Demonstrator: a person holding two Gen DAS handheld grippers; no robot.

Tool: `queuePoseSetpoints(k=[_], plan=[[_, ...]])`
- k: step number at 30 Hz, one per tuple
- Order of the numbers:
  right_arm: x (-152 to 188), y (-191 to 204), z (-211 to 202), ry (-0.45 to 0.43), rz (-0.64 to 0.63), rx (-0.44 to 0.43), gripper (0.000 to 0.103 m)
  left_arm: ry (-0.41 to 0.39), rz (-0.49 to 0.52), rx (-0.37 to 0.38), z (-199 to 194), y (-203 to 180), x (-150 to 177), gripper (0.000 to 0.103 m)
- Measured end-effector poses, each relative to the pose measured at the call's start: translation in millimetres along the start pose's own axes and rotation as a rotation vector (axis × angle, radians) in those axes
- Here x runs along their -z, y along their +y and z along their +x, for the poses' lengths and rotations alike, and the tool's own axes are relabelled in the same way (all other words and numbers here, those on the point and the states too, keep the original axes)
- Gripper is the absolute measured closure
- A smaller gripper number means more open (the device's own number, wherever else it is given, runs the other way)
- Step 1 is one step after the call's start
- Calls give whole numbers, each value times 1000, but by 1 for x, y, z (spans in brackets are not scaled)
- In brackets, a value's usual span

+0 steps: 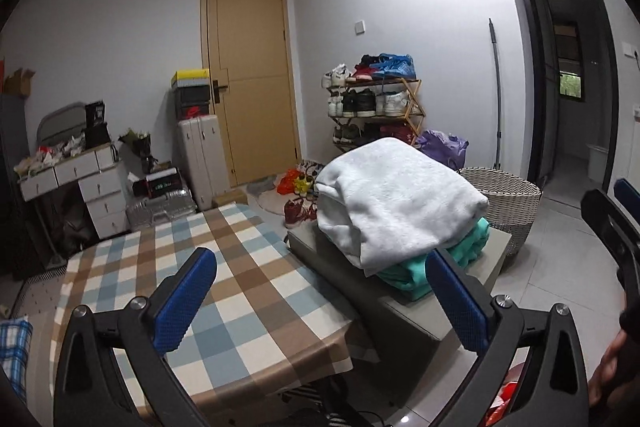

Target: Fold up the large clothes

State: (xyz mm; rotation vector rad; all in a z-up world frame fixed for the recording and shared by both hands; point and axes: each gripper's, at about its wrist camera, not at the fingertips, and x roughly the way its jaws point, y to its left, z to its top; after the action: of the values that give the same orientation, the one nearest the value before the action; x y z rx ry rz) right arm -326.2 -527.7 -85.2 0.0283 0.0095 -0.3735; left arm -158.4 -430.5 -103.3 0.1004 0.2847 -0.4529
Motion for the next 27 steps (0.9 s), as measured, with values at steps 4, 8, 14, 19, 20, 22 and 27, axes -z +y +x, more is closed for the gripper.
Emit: queuePoseSetpoints(k=[4,8,14,19,20,22,27], plan=[[2,6,6,53,-17,39,0,-4,-6,4,10,-2,2,1],[6,5,7,89,-29,92,0,43,-46,83,17,-2,10,1],[9,-1,10,125,33,118,0,47,-59,95,16,-1,14,1],[7,4,10,158,24,143,0,73,-78,112,15,2,15,1],[5,7,9,161,17,155,0,78,-81,114,14,2,16,1],[2,11,6,155,8,161,0,81,-73,111,11,2,15,1],[-4,20,3,159,-2,145,0,74,-46,109,2,-1,12,1]])
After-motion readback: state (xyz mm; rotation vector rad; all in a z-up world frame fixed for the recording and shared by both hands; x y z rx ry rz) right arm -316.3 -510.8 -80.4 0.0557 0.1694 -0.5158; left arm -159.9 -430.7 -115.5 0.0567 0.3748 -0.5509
